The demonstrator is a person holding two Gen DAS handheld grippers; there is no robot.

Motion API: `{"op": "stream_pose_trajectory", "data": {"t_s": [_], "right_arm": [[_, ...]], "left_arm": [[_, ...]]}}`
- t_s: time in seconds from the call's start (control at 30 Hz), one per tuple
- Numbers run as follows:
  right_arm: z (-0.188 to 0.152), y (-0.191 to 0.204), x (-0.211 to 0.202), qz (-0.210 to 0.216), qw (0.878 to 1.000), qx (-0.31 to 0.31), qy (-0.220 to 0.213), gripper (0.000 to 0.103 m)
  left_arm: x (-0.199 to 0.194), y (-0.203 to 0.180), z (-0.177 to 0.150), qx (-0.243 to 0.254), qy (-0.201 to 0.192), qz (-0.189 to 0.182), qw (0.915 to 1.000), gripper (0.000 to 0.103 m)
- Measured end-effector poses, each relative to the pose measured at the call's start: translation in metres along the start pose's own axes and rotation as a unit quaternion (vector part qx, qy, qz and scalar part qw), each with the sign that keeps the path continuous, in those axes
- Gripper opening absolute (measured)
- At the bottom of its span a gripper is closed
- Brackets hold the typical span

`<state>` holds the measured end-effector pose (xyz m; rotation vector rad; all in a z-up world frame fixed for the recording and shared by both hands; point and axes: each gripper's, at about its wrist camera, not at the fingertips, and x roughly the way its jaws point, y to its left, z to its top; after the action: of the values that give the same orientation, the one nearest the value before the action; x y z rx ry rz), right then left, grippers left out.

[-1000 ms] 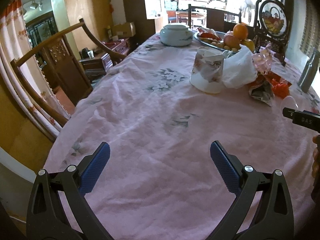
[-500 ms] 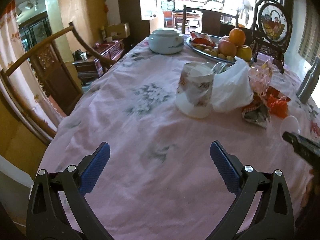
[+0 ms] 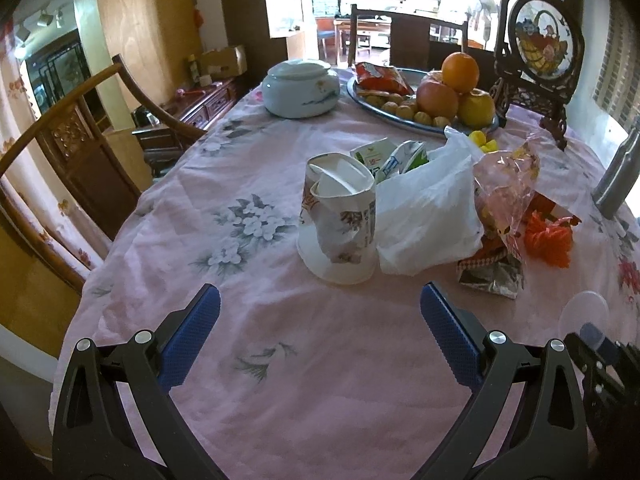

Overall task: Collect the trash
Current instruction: 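Reach the right tool to the clear plastic cup and grasp it, then grasp the white paper cup with the left tool while the right tool holds the clear cup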

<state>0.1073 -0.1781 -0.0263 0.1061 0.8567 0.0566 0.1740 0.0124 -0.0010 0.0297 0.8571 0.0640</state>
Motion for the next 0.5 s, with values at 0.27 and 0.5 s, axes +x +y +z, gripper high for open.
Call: {"op": "stream_pose_trajectory", "data": {"t_s": [0.27,0.5], "right_arm": [[-0.003,-0.001,0.003,0.017,1.000,0.001,-0.002,0.033],[-0.003,-0.002,0.002,0.027,1.000,0.000,-0.005,0.033]], "left_arm": [[0.015,-0.004,0.016,-0.011,-0.001,0.006,0.9999,0.096],[0.031,0.008,0.028,-0.038,0.017,-0.008,0.9991,0.096]]}}
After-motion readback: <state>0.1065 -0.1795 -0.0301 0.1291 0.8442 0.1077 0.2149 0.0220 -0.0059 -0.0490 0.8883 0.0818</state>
